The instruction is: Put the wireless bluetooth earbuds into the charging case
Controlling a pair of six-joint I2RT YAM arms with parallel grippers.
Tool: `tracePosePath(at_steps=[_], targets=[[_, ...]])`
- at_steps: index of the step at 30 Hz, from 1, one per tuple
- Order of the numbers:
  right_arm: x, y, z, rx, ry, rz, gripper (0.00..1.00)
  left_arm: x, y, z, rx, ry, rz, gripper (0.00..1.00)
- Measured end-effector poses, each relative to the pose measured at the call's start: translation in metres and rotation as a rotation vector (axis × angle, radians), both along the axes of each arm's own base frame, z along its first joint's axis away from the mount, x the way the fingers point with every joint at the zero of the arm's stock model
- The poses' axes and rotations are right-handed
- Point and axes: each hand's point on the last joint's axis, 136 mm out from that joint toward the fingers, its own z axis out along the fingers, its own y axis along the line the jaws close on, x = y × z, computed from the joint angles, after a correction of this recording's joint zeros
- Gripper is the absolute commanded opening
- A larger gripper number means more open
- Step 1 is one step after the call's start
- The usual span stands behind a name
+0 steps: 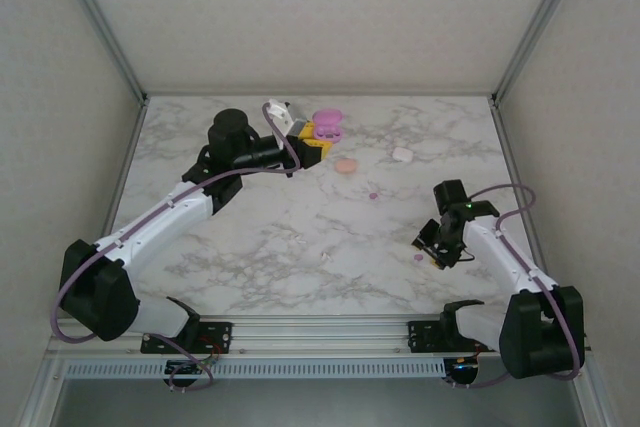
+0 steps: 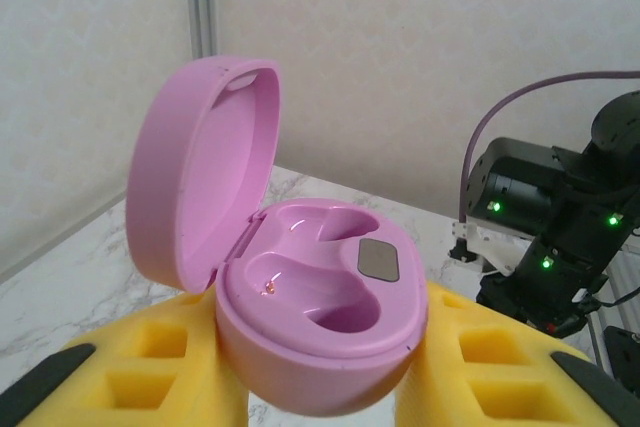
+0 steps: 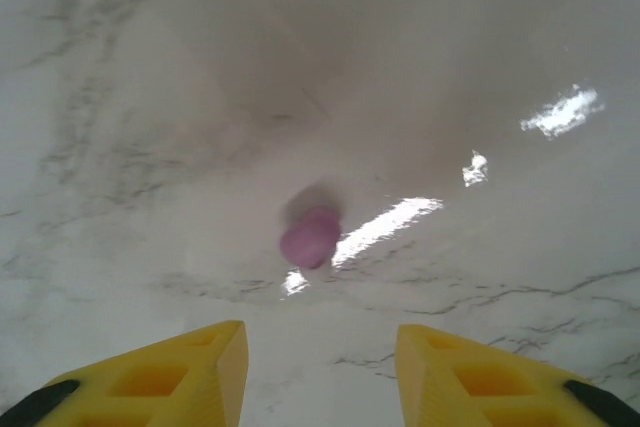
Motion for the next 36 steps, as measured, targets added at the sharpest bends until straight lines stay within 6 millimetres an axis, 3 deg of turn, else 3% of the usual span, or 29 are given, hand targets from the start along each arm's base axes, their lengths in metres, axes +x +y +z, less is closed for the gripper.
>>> tracePosePath(at_steps=[15, 36], targets=[[0.017, 0.008, -0.021, 0.033, 0.015, -0.034, 0.41, 0.0, 0.0, 0.0, 0.006, -0.016, -0.001, 0.24], [0.018, 0.01, -0.04, 0.026, 0.063, 0.011, 0.34, 0.0, 0.0, -0.006, 0.023, 0.006, -0.001, 0.24]])
